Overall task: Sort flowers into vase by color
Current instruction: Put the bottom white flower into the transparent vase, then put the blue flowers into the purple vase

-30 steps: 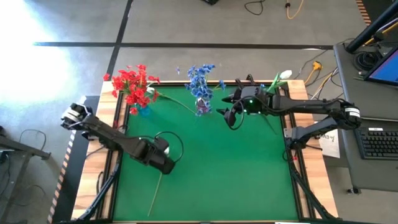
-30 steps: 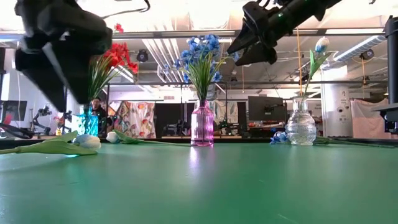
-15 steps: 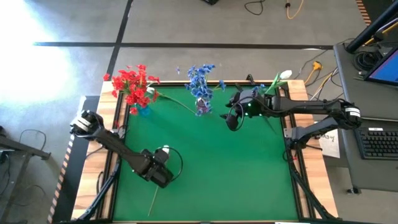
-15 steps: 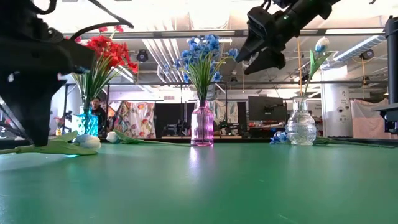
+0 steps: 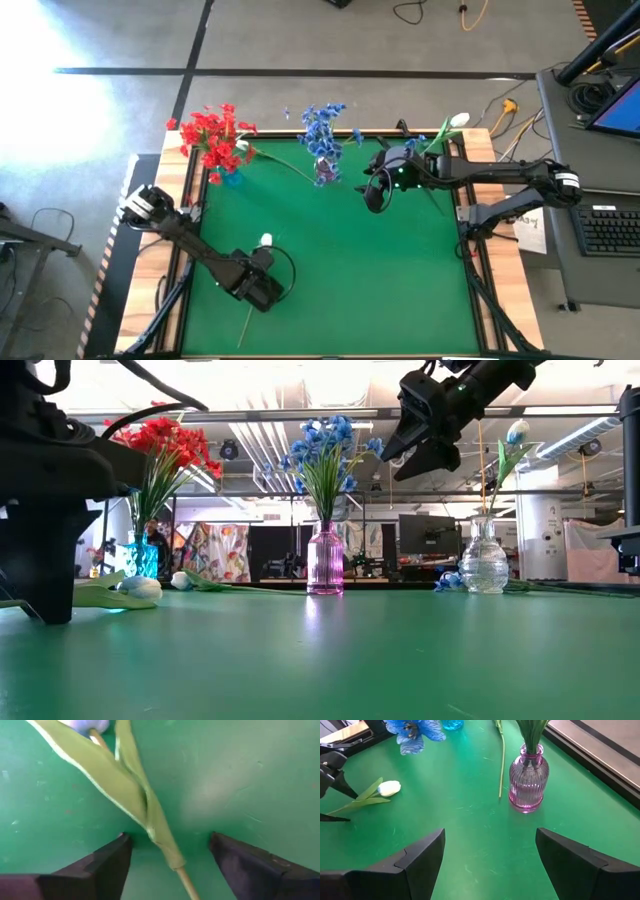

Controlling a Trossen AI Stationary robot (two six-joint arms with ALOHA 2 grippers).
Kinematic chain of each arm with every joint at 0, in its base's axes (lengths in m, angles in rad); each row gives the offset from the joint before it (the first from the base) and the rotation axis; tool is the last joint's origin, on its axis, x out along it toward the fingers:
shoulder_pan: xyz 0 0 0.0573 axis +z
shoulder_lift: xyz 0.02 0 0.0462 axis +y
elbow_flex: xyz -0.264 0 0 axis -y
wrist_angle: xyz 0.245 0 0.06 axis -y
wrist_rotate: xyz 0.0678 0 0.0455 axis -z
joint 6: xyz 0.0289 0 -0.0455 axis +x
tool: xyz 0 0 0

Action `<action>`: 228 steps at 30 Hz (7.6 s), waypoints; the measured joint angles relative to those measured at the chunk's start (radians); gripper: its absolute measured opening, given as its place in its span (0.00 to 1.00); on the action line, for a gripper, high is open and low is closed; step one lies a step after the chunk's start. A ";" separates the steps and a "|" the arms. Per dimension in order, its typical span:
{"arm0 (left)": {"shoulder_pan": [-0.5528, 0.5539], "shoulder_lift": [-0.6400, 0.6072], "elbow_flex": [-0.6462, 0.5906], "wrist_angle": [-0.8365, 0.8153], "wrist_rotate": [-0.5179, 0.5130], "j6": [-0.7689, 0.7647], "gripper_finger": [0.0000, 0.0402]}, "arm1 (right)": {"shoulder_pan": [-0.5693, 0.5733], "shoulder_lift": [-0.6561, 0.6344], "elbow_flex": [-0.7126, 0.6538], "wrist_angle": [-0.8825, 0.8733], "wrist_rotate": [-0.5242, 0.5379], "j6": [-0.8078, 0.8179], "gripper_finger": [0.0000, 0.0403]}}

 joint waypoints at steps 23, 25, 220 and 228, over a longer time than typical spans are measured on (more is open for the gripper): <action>-0.025 -0.110 0.063 0.007 -0.008 0.355 0.01 | 0.036 -0.069 -0.002 0.015 0.007 -0.012 0.75; -0.018 -0.119 0.088 -0.045 -0.057 0.442 0.00 | 0.048 -0.087 -0.002 0.024 0.006 -0.021 0.75; 0.257 -0.518 -0.237 0.832 -0.266 1.486 0.59 | 0.122 -0.345 -0.013 -0.144 1.019 0.164 0.49; 0.257 -0.518 -0.237 0.830 -0.266 1.486 0.59 | 0.122 -0.362 0.003 -0.237 0.912 0.212 0.50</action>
